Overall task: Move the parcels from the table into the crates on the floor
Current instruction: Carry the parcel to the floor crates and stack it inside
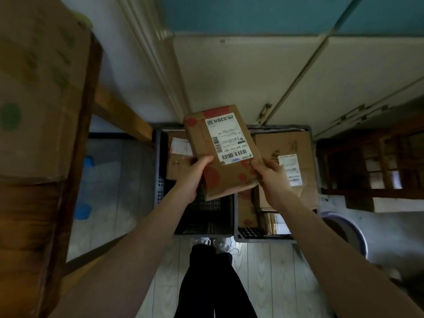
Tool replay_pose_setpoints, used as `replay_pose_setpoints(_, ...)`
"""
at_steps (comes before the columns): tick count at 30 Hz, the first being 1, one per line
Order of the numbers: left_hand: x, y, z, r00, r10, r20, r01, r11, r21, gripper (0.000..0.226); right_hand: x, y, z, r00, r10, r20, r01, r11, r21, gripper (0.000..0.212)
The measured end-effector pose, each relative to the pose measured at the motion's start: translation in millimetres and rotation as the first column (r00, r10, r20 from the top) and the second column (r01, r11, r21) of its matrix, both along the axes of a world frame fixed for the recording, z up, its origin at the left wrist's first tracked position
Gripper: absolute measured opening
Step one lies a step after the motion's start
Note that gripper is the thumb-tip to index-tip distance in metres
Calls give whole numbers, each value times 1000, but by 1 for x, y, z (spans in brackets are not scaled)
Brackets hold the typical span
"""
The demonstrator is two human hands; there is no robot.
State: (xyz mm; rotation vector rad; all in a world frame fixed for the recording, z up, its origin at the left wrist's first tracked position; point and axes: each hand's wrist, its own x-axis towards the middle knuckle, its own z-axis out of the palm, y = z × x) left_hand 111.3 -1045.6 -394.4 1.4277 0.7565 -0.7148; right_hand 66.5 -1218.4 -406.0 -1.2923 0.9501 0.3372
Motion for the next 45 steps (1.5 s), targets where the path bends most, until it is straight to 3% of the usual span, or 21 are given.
replay_pose_setpoints(2, 0, 0, -34, 1000, 6, 20, -6, 1000, 13, 16, -1, 3, -34, 999, -32, -31, 31, 999, -40, 43)
replay_pose_setpoints(5, 0, 4, -76, 999, 21, 33, -22, 999, 28, 14, -4, 11, -76, 996, -58, -73, 53, 996, -65, 42)
replay_pose_setpoints(9, 3, 10, -125, 999, 28, 14, -29, 999, 40, 12, -2, 21, -128, 994, -24, -102, 17, 997, -76, 6)
replay_pose_setpoints(14, 8, 28, -178, 998, 62, 19, -63, 997, 54, 8, 19, 42, -183, 990, 9, -139, -14, 999, -36, 41)
replay_pose_setpoints(16, 8, 40, -194, 995, 95, -5, -94, 995, 22, 11, 29, 50, -200, 989, 23, -143, -31, 998, -51, 45)
replay_pose_setpoints(21, 15, 78, -236, 996, 37, -81, -39, 999, -29, 69, 55, 65, -242, 989, 84, -118, -93, 993, -69, 47)
replay_pose_setpoints(25, 25, 99, -261, 984, -71, -161, 63, 997, -52, 83, 70, 67, -266, 977, 197, -82, -207, 966, -152, 50)
replay_pose_setpoints(27, 34, 105, -264, 987, -16, -163, 22, 999, 38, 93, 72, 65, -270, 986, 148, -73, -159, 972, -171, 52)
replay_pose_setpoints(30, 50, 113, -274, 998, 42, -48, -29, 970, 241, 128, 62, 62, -277, 996, -30, -84, 21, 995, -96, 28)
replay_pose_setpoints(31, 54, 115, -277, 1000, 15, 8, -17, 955, 297, 122, 55, 64, -276, 989, -78, -127, 71, 996, -62, 25)
replay_pose_setpoints(33, 59, 118, -286, 993, -66, 101, 28, 940, 341, 82, 39, 74, -277, 971, -90, -224, 98, 995, 23, 28)
replay_pose_setpoints(36, 64, 118, -287, 989, -57, 137, 2, 927, 374, 34, 28, 89, -280, 971, -106, -214, 141, 978, 154, 26)
replay_pose_setpoints(40, 71, 124, -290, 986, 93, 141, -138, 925, 353, 33, 60, 92, -280, 987, -143, -69, 155, 963, 220, 35)
replay_pose_setpoints(45, 90, 129, -294, 970, 182, 160, -221, 935, 276, 33, 110, 98, -284, 994, -110, -15, 111, 978, 174, 42)
